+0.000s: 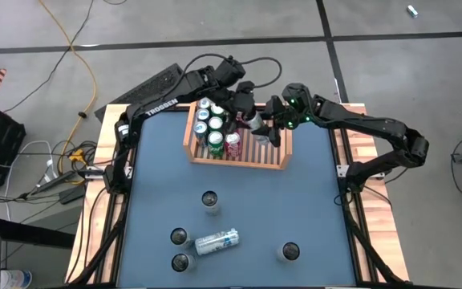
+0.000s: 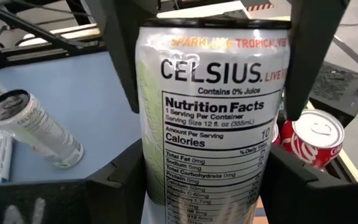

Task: Place canned beverage on shelf
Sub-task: Put the light yellow soda can on the shelf

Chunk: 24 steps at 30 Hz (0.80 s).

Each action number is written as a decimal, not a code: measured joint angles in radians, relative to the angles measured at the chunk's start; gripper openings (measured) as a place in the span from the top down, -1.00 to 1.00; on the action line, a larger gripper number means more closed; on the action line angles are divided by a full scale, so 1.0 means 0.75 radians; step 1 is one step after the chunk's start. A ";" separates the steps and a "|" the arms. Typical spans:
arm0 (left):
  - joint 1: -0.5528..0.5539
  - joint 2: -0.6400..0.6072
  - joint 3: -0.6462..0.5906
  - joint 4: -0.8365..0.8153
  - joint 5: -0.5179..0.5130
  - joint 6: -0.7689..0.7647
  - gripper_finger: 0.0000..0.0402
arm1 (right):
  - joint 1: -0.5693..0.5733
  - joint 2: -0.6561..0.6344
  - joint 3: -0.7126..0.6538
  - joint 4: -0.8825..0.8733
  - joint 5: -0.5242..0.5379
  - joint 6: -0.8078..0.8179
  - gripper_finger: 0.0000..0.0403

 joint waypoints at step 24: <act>-0.001 -0.001 -0.001 -0.031 -0.296 0.080 -0.25 | -0.100 -0.084 0.002 -0.233 0.112 -0.043 -0.57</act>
